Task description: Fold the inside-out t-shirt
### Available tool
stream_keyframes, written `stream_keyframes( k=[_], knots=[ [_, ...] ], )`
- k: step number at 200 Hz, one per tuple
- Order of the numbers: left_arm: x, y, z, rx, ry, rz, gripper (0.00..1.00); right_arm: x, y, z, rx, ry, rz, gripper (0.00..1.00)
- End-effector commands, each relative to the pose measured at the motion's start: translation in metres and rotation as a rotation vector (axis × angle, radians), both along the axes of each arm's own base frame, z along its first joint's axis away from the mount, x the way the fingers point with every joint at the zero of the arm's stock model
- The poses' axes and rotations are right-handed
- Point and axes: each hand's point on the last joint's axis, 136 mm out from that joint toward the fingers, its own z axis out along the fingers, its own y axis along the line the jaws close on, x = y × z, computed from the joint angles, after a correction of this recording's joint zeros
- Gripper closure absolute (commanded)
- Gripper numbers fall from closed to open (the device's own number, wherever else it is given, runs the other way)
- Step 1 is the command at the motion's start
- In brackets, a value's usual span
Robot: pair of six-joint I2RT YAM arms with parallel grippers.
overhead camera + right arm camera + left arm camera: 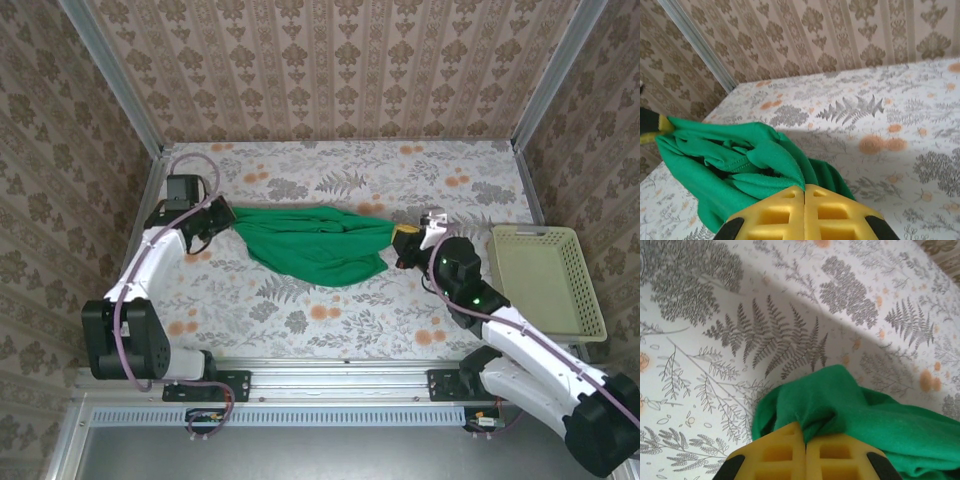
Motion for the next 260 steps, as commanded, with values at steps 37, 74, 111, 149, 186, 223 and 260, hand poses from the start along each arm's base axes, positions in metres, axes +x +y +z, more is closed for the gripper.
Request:
stream_keyframes(
  k=[37, 74, 111, 149, 186, 223, 260],
  knots=[
    [-0.049, 0.018, -0.072, 0.288, 0.292, 0.019, 0.7, -0.009, 0.0, -0.108, -0.043, 0.369, -0.026, 1.0],
    [-0.07, -0.024, -0.034, 0.464, 0.178, -0.084, 0.37, -0.033, 0.03, -0.147, -0.14, 0.487, 0.069, 1.0],
    [-0.092, -0.104, -0.024, 0.363, 0.127, -0.18, 0.28, -0.042, 0.06, -0.14, -0.147, 0.451, 0.127, 1.0],
    [-0.107, -0.162, -0.057, 0.242, 0.14, -0.289, 0.31, -0.044, 0.063, -0.132, -0.123, 0.426, 0.133, 1.0],
    [-0.111, -0.208, -0.044, 0.292, 0.026, -0.427, 0.3, -0.044, 0.064, -0.128, -0.129, 0.413, 0.136, 1.0],
    [-0.105, -0.209, -0.048, 0.468, 0.015, -0.434, 0.29, -0.043, 0.064, -0.122, -0.113, 0.396, 0.127, 1.0],
    [-0.092, -0.216, -0.064, 0.533, 0.028, -0.469, 0.39, -0.041, 0.063, -0.113, -0.108, 0.372, 0.122, 1.0]
  ],
)
